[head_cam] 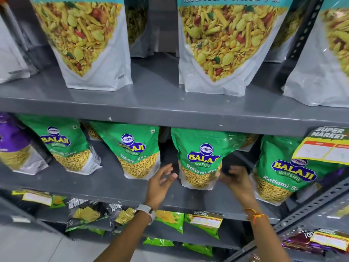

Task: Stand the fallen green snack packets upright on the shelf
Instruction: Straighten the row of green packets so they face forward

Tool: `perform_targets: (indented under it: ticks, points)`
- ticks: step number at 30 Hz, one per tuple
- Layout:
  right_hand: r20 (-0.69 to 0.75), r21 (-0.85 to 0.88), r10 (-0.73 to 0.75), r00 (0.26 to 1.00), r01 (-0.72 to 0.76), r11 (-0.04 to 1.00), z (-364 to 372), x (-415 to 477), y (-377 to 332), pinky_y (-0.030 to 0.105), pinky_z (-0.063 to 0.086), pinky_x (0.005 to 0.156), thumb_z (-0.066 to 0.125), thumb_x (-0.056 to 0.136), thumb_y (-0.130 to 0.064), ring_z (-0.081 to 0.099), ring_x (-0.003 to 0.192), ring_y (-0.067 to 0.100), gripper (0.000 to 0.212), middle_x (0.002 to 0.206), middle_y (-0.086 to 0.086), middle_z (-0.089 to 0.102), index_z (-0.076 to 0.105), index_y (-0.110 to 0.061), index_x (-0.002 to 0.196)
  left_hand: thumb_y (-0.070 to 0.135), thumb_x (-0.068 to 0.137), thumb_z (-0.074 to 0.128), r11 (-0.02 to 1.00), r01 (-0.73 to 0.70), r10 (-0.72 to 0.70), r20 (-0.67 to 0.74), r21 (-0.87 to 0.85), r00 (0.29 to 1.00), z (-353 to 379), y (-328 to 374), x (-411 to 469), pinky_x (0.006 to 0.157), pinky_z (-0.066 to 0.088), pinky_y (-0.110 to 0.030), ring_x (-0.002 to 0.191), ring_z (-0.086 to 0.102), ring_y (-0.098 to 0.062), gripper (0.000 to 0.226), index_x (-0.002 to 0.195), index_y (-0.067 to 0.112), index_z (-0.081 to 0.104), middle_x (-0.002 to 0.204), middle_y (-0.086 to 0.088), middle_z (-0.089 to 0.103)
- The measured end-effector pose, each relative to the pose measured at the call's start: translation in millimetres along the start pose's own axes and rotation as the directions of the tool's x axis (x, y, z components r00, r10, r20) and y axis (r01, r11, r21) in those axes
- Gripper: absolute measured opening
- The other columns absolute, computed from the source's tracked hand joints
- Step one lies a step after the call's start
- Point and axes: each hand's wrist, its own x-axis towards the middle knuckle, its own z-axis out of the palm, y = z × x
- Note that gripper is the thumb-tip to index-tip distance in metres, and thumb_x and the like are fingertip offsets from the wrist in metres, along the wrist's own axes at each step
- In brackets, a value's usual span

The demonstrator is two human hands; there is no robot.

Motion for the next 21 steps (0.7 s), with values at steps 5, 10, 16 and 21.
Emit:
perform_targets:
  ticks: [5, 10, 16, 21]
  points:
    - [0.458, 0.155, -0.144, 0.877, 0.081, 0.985, 53, -44, -60, 0.016, 0.054, 0.058, 0.075, 0.069, -0.005, 0.063, 0.061, 0.004, 0.022, 0.066, -0.007, 0.069, 0.064, -0.023, 0.068, 0.046, 0.079, 0.064, 0.989, -0.148, 0.133, -0.495, 0.009, 0.859, -82, 15, -17, 0.062, 0.045, -0.009, 0.061, 0.054, 0.006, 0.025, 0.078, 0.021, 0.063, 0.070, 0.003, 0.061]
    - [0.585, 0.007, -0.022, 0.810, 0.021, 1.000, 150, -62, -53, 0.027, 0.045, 0.092, 0.076, 0.073, -0.016, 0.056, 0.110, 0.016, 0.051, 0.115, -0.003, 0.056, 0.052, -0.020, 0.118, 0.031, 0.080, 0.065, 1.000, 0.017, -0.018, -0.459, -0.006, 0.888, -138, 3, 15, 0.094, 0.037, -0.031, 0.113, 0.052, -0.025, 0.046, 0.116, 0.008, 0.047, 0.115, -0.010, 0.054]
    - [0.372, -0.003, -0.053, 0.927, 0.059, 0.998, 209, -29, -28, -0.001, 0.042, 0.069, 0.081, 0.063, 0.002, 0.055, 0.098, 0.000, 0.056, 0.099, -0.012, 0.056, 0.046, -0.023, 0.099, 0.015, 0.081, 0.067, 0.992, 0.115, -0.110, -0.081, 0.057, 0.991, -154, -13, 44, 0.098, 0.037, -0.023, 0.129, 0.034, -0.012, 0.058, 0.126, 0.033, 0.034, 0.133, 0.020, 0.039]
    - [0.257, -0.126, 0.068, 0.964, -0.036, 0.991, 227, -6, -12, 0.047, 0.046, 0.095, 0.085, 0.059, -0.007, 0.054, 0.109, 0.027, 0.071, 0.115, 0.011, 0.059, 0.047, -0.001, 0.119, 0.013, 0.078, 0.071, 0.992, 0.111, -0.117, 0.142, 0.054, 0.983, -162, -12, 59, 0.067, 0.040, 0.005, 0.097, 0.050, 0.006, 0.051, 0.107, 0.044, 0.043, 0.105, 0.031, 0.052]
